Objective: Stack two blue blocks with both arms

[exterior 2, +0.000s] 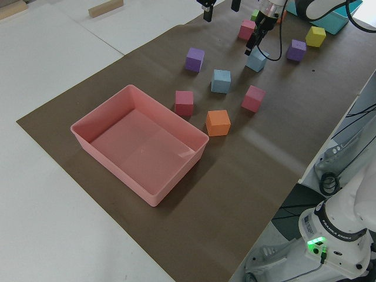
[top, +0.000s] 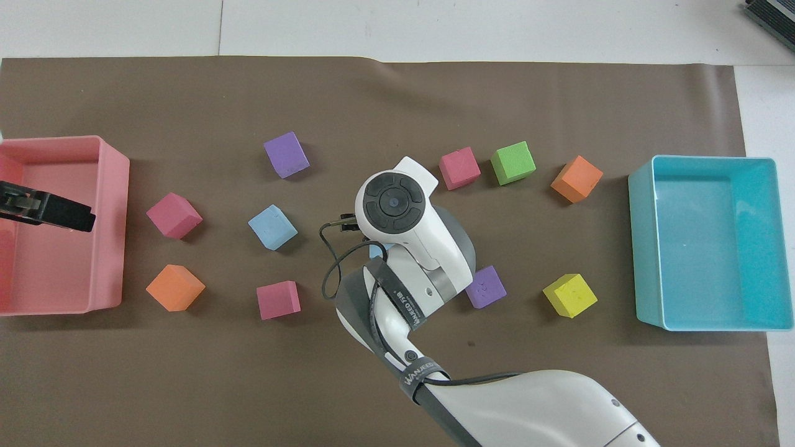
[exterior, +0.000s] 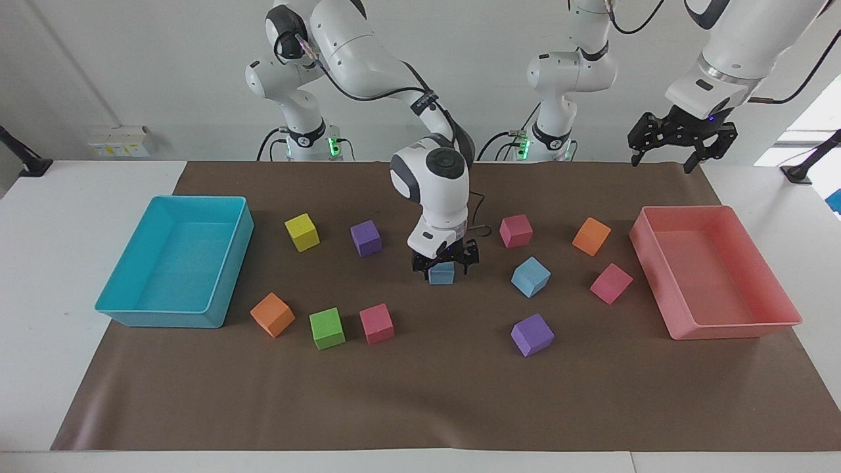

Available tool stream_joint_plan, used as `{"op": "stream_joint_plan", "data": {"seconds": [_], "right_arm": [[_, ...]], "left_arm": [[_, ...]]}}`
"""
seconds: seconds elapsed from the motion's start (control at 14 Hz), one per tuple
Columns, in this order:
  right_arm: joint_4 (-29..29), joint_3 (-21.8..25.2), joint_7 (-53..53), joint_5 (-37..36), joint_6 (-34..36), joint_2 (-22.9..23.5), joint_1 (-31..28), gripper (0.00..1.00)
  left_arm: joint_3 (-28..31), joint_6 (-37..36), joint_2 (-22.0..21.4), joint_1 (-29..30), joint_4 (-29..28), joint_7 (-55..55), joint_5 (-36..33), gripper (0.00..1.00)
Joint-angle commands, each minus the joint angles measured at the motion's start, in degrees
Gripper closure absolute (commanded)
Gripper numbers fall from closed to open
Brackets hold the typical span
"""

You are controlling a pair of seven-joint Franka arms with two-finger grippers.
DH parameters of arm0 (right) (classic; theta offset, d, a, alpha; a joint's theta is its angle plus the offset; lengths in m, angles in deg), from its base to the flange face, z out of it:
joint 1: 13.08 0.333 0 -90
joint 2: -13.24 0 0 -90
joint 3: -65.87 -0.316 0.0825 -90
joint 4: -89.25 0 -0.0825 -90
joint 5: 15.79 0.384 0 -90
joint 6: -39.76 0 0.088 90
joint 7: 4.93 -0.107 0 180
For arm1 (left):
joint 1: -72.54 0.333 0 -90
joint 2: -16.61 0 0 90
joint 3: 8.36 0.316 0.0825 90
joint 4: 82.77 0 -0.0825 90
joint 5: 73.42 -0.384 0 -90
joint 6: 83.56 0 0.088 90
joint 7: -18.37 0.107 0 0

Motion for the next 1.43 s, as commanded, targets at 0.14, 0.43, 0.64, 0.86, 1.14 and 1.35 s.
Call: {"op": "stream_joint_plan", "data": {"seconds": [0.14,0.43,0.64,0.86,1.14,1.35], "right_arm": [[-2.2,-0.2,0.2,0.1,1.8,-5.4,-2.2,0.0],[-4.8,-0.3,2.1,8.1,1.8,-9.9,-7.5,0.03],[-6.6,-0.2,9.4,19.3,1.3,-10.9,-10.8,0.4],[-11.7,-0.2,21.0,27.7,1.3,-13.0,-14.3,0.98],[-15.7,-0.2,24.0,33.9,1.1,-13.8,-16.1,1.0],[-19.4,-0.2,28.7,43.8,0.4,-13.0,-16.3,1.0]], "left_arm": [[0.1,-0.2,-0.9,-0.1,-1.0,-0.2,0.7,0.0],[0.2,-1.3,-0.9,-0.1,-0.9,-0.2,0.7,0.0],[0.1,-1.1,-0.9,-0.1,-0.9,-0.1,0.7,0.0],[0.1,-1.1,-0.9,-0.1,-0.9,0.3,0.7,0.0],[-0.1,-1.0,-0.9,-0.1,-0.9,-0.2,0.7,0.0],[-0.8,-0.2,-0.9,-0.2,-1.0,-0.2,0.9,0.0]]}}
